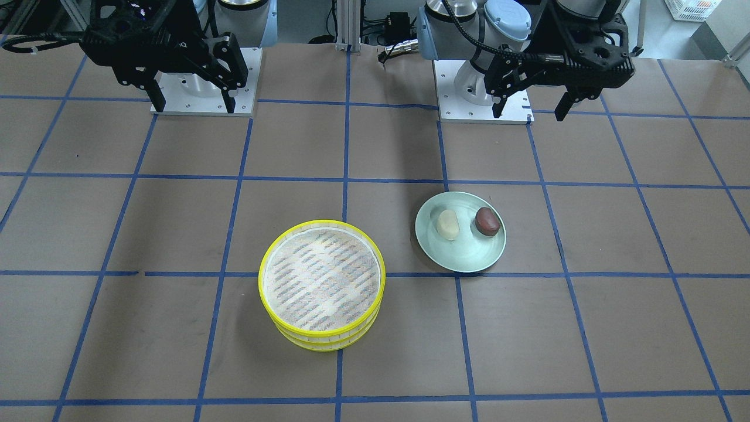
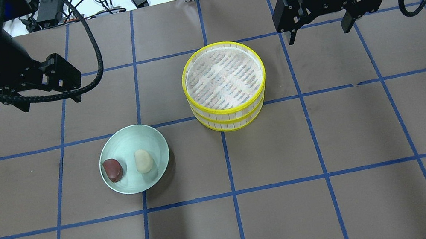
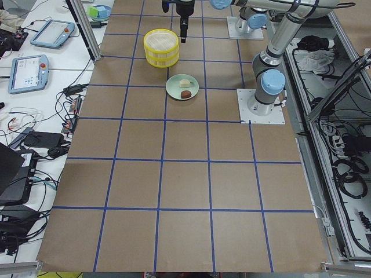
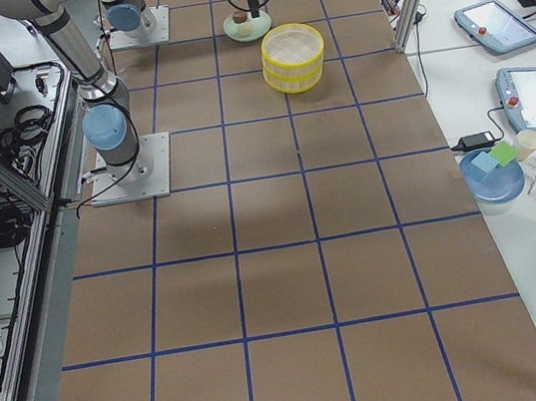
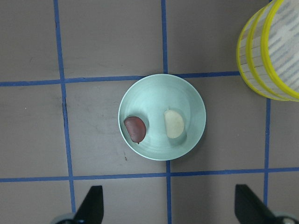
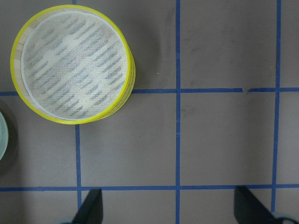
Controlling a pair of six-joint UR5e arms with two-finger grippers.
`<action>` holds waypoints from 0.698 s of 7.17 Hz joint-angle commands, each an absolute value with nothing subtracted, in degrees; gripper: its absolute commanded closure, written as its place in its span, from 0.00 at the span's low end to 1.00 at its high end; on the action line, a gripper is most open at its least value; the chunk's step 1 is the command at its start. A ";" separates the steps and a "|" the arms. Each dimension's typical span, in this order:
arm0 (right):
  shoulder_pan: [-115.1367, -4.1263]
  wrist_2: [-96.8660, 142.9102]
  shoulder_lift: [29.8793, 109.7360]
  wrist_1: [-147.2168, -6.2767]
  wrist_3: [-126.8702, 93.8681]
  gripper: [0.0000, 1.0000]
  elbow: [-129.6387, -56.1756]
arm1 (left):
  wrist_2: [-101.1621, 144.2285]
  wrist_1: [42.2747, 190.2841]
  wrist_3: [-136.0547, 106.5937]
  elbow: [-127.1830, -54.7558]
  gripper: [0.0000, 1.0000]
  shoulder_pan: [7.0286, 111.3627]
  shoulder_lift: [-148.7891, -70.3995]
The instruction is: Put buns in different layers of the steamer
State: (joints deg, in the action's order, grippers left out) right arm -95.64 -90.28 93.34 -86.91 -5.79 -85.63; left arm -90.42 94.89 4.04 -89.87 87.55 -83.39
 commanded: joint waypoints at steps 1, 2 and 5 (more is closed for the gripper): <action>-95.89 -90.36 93.52 -85.97 -5.80 0.00 -85.69 | -90.44 94.92 4.57 -89.91 0.00 87.54 -83.58; -95.89 -90.35 93.52 -85.44 -5.80 0.00 -85.69 | -90.35 94.92 4.57 -89.91 0.00 87.54 -83.76; -95.80 -90.88 92.99 -86.31 -5.80 0.00 -85.69 | -90.01 95.19 4.57 -89.56 0.00 87.54 -83.23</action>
State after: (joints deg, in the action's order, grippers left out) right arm -95.84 -90.74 93.04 -86.11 -5.88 -85.69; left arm -90.39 95.14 4.57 -89.83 87.54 -83.42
